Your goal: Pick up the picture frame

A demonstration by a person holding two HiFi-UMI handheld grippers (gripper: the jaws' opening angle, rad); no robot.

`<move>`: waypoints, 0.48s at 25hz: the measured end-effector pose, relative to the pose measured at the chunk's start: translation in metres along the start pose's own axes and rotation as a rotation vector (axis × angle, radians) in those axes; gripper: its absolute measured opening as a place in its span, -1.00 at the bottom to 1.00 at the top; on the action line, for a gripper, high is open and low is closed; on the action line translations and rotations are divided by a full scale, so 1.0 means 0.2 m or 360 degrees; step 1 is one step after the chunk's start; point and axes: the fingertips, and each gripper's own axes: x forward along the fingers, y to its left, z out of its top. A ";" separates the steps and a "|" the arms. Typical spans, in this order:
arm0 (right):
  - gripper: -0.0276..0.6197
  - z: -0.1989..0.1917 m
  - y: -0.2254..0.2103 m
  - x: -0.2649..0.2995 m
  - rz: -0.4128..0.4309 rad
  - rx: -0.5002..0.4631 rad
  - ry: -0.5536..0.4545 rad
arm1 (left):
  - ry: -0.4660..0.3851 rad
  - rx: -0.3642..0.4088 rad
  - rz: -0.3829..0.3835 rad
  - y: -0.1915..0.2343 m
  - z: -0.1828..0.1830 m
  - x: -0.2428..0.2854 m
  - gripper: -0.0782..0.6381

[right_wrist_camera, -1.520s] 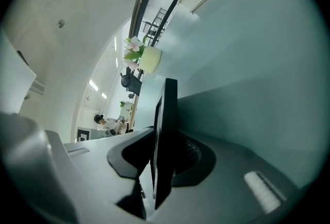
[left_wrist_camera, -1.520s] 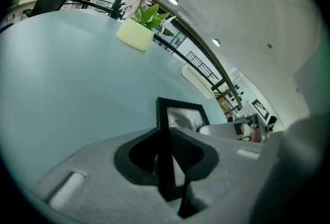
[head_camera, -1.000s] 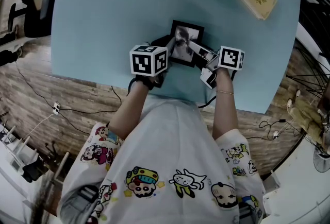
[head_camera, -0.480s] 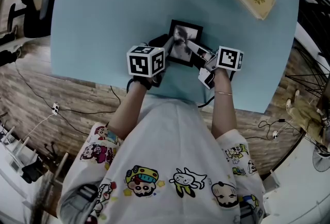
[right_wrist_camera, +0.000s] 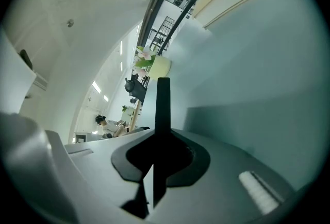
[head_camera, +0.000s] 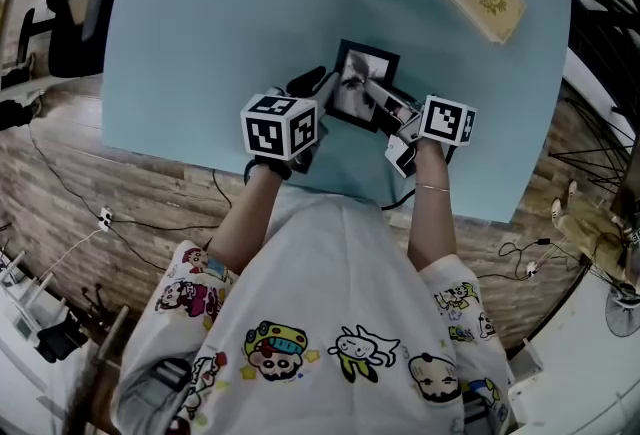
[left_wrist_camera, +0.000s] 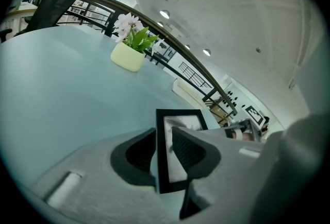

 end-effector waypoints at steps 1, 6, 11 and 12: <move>-0.79 0.01 0.01 -0.01 -0.0001 -0.0010 -0.0015 | -0.0012 0.0008 -0.0003 -0.01 0.01 -0.01 -0.51; -0.79 0.04 0.09 -0.08 -0.0014 -0.0079 -0.0080 | -0.0076 0.0058 -0.0017 -0.05 0.08 -0.07 -0.51; -0.80 0.06 0.17 -0.15 -0.0027 -0.0164 -0.0156 | -0.0144 0.0117 -0.0033 -0.11 0.15 -0.14 -0.51; -0.80 0.06 0.19 -0.17 -0.0030 -0.0187 -0.0170 | -0.0158 0.0129 -0.0035 -0.13 0.16 -0.15 -0.51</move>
